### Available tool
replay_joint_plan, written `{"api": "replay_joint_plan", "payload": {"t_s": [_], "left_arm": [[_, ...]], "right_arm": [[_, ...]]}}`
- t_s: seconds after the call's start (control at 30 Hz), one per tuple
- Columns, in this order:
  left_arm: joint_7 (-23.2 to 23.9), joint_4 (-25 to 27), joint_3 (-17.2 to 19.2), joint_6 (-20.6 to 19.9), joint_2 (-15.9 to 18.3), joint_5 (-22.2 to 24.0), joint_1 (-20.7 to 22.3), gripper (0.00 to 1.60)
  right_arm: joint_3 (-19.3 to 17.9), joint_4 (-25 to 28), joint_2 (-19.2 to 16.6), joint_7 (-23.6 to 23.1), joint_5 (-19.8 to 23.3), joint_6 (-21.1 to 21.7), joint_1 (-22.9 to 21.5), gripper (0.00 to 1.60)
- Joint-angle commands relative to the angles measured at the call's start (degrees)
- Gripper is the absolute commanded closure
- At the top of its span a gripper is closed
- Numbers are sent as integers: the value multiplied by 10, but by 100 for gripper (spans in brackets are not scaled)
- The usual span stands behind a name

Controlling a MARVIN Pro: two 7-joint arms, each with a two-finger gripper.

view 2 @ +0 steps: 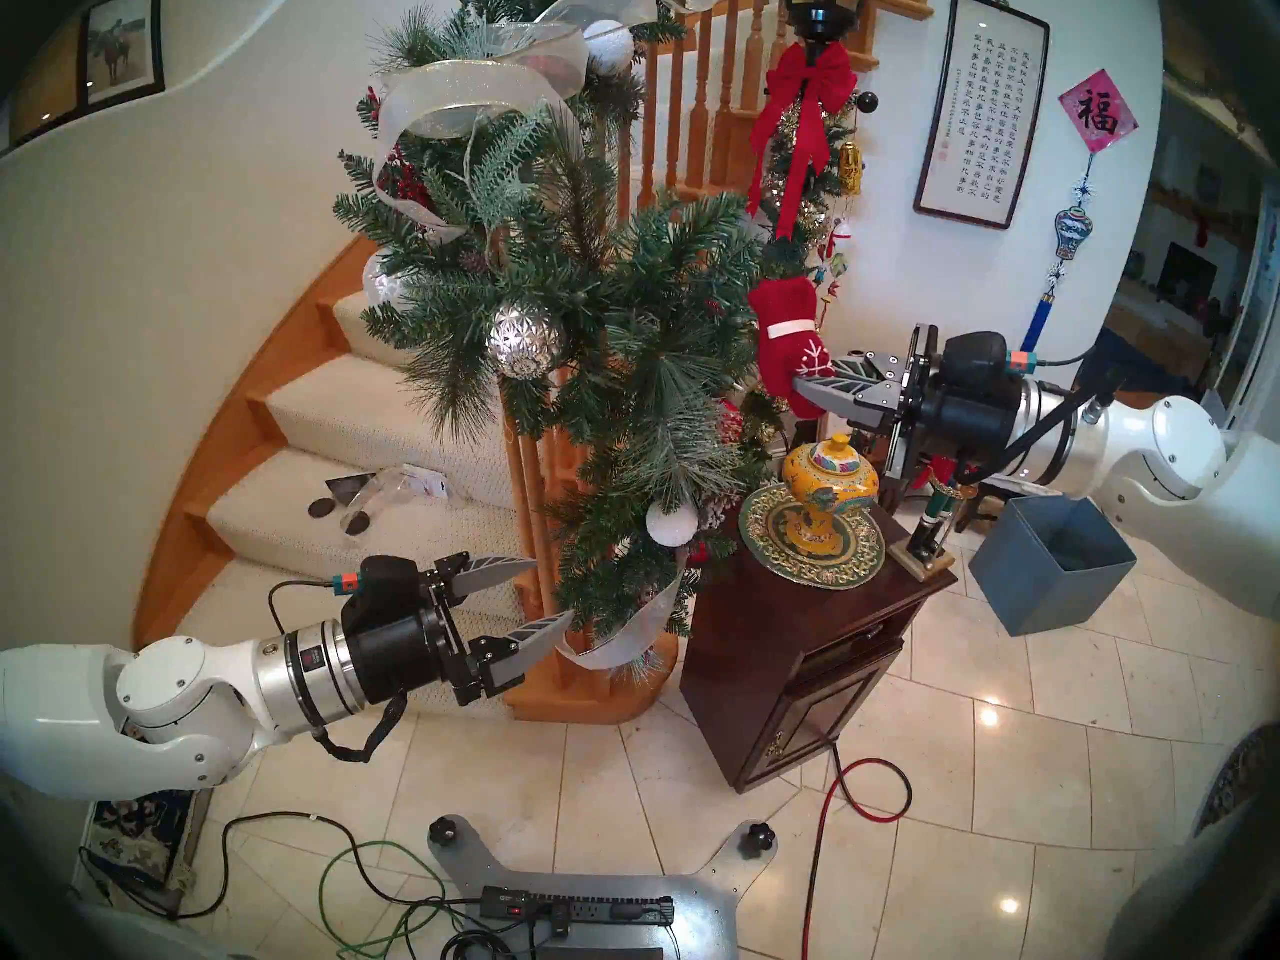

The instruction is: Hang the ornament onto the Christmas-tree-style decoration

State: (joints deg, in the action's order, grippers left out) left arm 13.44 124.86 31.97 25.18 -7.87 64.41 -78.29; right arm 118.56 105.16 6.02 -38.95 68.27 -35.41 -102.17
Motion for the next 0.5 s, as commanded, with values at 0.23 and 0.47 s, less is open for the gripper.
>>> {"api": "replay_joint_plan", "payload": {"t_s": [0.23, 0.47], "left_arm": [[-1, 0, 2, 2, 1, 0, 2, 0], [-1, 0, 2, 1, 1, 0, 2, 0]], "right_arm": [[-83, 6, -2, 14, -4, 12, 72, 160], [-116, 8, -3, 19, -7, 17, 106, 160]]}}
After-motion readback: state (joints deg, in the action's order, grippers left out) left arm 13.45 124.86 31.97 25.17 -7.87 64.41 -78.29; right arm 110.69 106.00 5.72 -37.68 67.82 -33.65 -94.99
